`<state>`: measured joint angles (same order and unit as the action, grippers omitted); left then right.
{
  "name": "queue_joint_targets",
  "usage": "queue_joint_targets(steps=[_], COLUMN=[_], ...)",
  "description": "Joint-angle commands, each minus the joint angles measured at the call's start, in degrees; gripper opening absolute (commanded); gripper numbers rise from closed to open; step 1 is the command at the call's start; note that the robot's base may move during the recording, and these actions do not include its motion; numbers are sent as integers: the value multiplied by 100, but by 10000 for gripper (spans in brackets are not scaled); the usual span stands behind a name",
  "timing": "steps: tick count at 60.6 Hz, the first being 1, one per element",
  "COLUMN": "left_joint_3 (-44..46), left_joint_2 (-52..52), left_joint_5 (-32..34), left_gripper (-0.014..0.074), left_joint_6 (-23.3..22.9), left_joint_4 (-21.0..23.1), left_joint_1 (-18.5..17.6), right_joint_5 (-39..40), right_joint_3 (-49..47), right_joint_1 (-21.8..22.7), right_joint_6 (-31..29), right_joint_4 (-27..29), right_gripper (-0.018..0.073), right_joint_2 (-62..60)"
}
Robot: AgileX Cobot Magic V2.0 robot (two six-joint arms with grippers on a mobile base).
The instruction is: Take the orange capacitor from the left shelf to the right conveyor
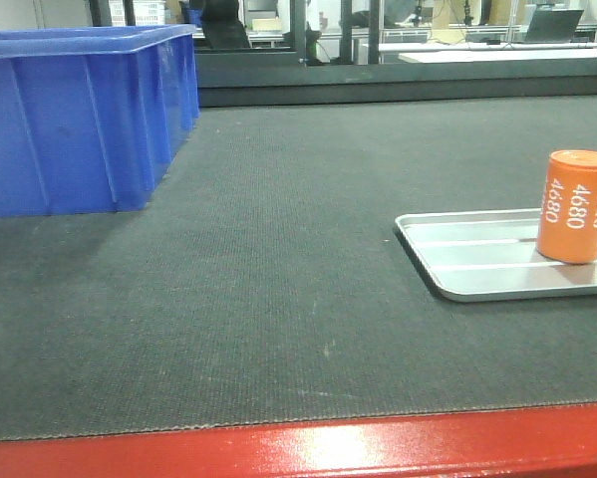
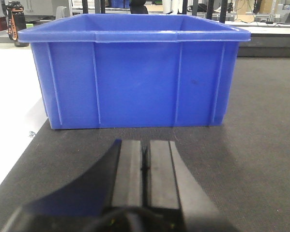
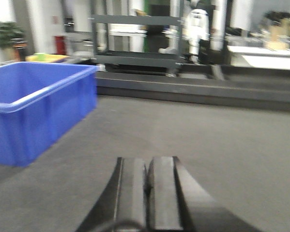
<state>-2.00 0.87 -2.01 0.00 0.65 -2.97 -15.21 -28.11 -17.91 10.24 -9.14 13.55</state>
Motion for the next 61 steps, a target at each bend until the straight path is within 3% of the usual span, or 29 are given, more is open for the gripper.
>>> queue_joint_targets(steps=[1,13,28,46,61], left_joint_3=[-125,-125,-125,-125,-125], left_joint_2=[46,46,46,46,46], left_joint_5=[507,507,507,507,507], left_gripper=[-126,-126,-126,-126,-126], left_joint_6=[0,0,0,0,0], left_joint_4=[8,8,8,8,8], left_joint_1=[2,2,2,2,2], right_joint_5=[968,1991,3064,2908,3070], right_joint_3=[164,840,1612,2043,2665], right_joint_1=[49,63,676,1249,1369], right_joint_6=[-871,-847,-847,-860,-885], right_joint_4=[842,961,1159,1236,992], right_gripper=[48,49,50,50,50], right_joint_2=[-148,-184,-202,-573,-1392])
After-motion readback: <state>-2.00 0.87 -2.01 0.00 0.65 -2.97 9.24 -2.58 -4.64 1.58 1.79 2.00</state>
